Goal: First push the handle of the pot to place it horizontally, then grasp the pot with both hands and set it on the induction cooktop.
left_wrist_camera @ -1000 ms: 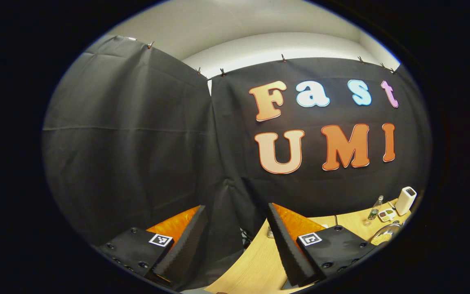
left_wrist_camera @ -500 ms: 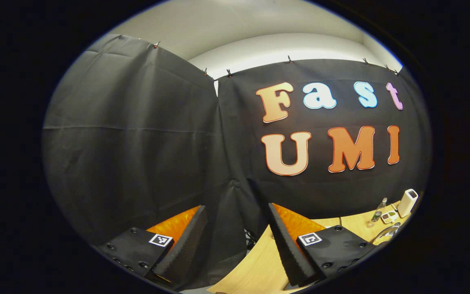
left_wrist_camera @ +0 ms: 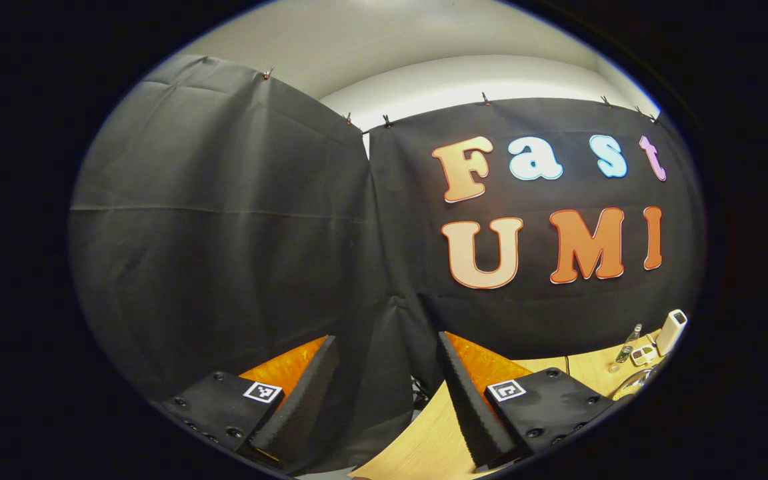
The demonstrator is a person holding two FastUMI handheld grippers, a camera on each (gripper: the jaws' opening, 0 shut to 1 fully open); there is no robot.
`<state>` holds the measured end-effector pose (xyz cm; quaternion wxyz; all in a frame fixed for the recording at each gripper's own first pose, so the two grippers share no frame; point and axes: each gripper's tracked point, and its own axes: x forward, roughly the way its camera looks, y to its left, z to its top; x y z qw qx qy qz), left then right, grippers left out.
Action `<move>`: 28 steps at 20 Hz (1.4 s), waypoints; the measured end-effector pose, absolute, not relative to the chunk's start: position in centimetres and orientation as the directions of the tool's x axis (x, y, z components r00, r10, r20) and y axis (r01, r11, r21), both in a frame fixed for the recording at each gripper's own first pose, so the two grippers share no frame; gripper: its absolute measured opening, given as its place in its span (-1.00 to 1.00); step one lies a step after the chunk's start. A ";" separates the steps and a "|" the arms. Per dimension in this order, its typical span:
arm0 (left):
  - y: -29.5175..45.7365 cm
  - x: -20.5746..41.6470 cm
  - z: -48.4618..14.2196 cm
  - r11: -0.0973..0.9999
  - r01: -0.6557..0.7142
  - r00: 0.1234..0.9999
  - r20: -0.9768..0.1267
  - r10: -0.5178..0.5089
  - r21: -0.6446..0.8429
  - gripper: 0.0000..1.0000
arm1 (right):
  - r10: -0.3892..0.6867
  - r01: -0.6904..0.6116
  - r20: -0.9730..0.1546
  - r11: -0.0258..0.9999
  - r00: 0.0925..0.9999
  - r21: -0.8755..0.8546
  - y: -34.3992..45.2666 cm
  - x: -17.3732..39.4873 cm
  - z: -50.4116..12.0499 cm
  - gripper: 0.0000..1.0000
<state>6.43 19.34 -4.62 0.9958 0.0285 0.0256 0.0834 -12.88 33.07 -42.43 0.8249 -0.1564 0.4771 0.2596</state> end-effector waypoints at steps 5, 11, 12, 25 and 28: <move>21.5 6.1 -4.7 0.977 -0.202 0.977 -0.051 0.205 0.066 0.92 | 0.294 -0.583 -0.865 0.813 0.407 0.002 34.6 -12.2 -42.3 -1.00; 23.7 6.0 -4.6 0.969 -0.237 0.970 -0.046 0.240 0.069 0.92 | 0.307 -0.584 -0.861 0.812 0.406 0.013 36.6 -11.3 -42.2 -1.00; 23.9 5.9 -4.7 0.968 -0.240 0.969 -0.047 0.244 0.070 0.92 | 0.309 -0.581 -0.860 0.814 0.406 0.019 37.0 -11.2 -42.2 -1.00; 26.5 6.9 -5.2 0.959 -0.275 0.959 -0.052 0.279 0.071 0.92 | 0.317 -0.548 -0.853 0.835 0.415 0.043 39.7 -9.3 -42.0 -1.00; 26.9 7.0 -5.4 0.959 -0.274 0.959 -0.059 0.278 0.066 0.93 | 0.318 -0.540 -0.852 0.840 0.416 0.050 40.1 -9.1 -42.0 -1.00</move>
